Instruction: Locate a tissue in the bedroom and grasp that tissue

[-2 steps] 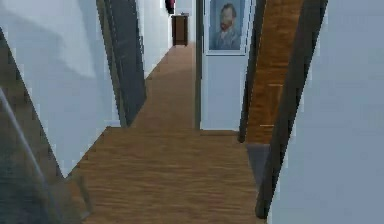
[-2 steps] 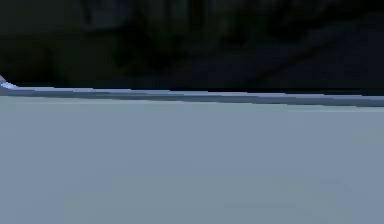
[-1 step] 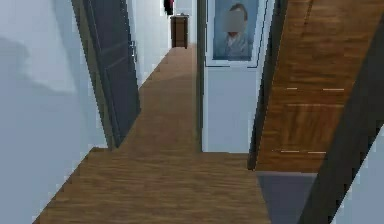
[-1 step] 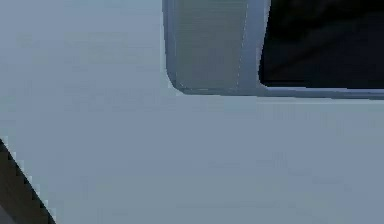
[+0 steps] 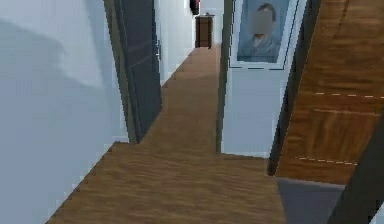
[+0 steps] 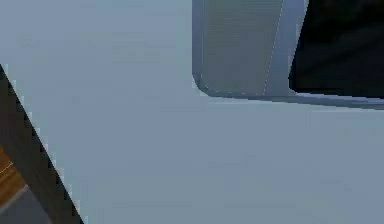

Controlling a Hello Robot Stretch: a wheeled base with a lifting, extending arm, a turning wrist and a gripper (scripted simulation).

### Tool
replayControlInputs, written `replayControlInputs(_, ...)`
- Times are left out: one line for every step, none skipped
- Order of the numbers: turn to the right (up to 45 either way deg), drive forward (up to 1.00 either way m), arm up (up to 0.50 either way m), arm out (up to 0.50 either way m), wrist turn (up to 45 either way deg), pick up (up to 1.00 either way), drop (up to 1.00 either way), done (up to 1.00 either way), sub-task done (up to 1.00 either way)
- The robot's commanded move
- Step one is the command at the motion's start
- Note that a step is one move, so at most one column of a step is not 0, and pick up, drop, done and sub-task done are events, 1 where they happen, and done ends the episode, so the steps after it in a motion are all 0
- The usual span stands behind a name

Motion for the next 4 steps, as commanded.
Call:
replayControlInputs(0.0, 1.0, 0.0, 0.0, 0.0, 0.0, 0.0, 0.0, 0.0)
replayControlInputs(0.0, 0.8, 0.0, 0.0, 0.0, 0.0, 0.0, 0.0, 0.0)
replayControlInputs(9.0, 0.0, 0.0, 0.0, 0.0, 0.0, 0.0, 0.0, 0.0)
replayControlInputs(0.0, 1.0, 0.0, 0.0, 0.0, 0.0, 0.0, 0.0, 0.0)
